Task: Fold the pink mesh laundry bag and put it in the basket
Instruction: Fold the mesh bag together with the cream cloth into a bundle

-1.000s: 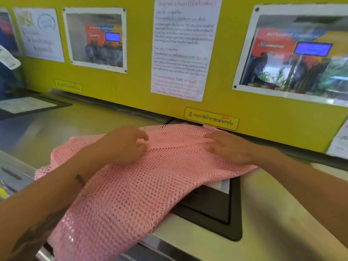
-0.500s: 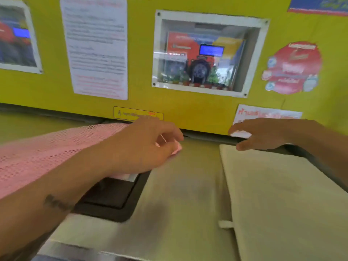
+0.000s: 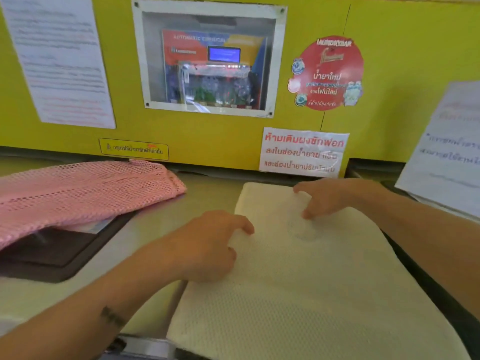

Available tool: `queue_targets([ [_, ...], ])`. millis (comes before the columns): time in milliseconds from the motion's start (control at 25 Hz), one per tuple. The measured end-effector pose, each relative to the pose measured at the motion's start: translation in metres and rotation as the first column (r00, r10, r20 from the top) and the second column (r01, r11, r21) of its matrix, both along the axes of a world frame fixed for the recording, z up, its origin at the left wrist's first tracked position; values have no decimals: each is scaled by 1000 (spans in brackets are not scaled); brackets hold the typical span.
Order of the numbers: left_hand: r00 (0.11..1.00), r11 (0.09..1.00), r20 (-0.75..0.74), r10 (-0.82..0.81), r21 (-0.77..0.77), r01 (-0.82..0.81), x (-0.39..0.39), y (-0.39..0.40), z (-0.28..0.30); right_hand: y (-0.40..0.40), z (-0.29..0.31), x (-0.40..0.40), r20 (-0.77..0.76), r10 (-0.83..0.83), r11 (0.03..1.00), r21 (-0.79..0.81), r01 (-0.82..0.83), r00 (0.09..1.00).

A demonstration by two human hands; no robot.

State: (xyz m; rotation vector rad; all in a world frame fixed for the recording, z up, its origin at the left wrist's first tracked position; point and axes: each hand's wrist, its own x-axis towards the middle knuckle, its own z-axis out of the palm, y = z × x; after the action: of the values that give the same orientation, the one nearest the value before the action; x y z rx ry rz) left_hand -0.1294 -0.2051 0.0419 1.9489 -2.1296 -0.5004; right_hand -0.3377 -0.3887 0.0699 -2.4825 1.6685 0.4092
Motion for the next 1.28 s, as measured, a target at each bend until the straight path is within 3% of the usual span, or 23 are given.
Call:
queue_targets([
  [280,971,947,-169,167,-246,-205,78,38,27,23,27,55,-67,176,981,98,-169,982],
  [480,981,918,-95,170,-347,-193,181,74,88,52,86,130,203,187,978,50,-201,961],
  [600,977,899,-56,204,-383,-210,262,90,118,77,109,201,258,219,974,-4,-226,941],
  [720,950,858,-37,309,-421,-295,339,90,113,97,105,285,299,213,976,-26,-215,930],
  [840,891,782,2,454,-480,-398,406,84,75,109,68,357,256,263,958,-185,-221,930],
  [920,877,816,93,472,-423,-394,436,86,48,120,39,388,112,316,922,-270,-277,942],
  [1000,893,871,168,418,-352,-342,454,102,32,135,16,405,71,396,911,-161,-381,916],
  [1120,936,914,113,334,-283,-292,466,147,24,154,-4,410,38,458,888,36,-459,888],
  [1280,933,940,136,332,-127,-316,469,196,4,172,7,425,-62,461,887,-8,-463,885],
])
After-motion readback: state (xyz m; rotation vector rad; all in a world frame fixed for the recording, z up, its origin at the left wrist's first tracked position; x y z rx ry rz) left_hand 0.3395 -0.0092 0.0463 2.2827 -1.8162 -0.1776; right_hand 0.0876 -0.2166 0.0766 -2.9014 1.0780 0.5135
